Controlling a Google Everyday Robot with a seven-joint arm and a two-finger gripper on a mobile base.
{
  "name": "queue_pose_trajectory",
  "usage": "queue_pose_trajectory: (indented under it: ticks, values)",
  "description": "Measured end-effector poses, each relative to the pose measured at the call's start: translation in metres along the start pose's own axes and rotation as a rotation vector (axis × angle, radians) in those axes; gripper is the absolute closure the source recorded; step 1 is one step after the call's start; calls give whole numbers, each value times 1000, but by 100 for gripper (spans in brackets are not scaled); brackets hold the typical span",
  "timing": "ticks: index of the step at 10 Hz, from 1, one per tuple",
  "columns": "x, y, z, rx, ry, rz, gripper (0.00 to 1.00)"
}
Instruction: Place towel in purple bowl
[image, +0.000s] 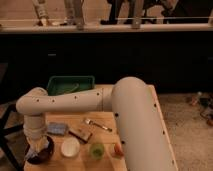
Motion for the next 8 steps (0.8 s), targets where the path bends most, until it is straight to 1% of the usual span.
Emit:
queue_pose_trajectory:
  ticks: [1,3,6,7,8]
  values:
    - [0,0,0,0,0,0,72]
    - [0,0,0,0,0,0,49]
    - [0,0,0,0,0,0,22]
    - [0,0,0,0,0,0,20]
    - [0,0,0,0,0,0,20]
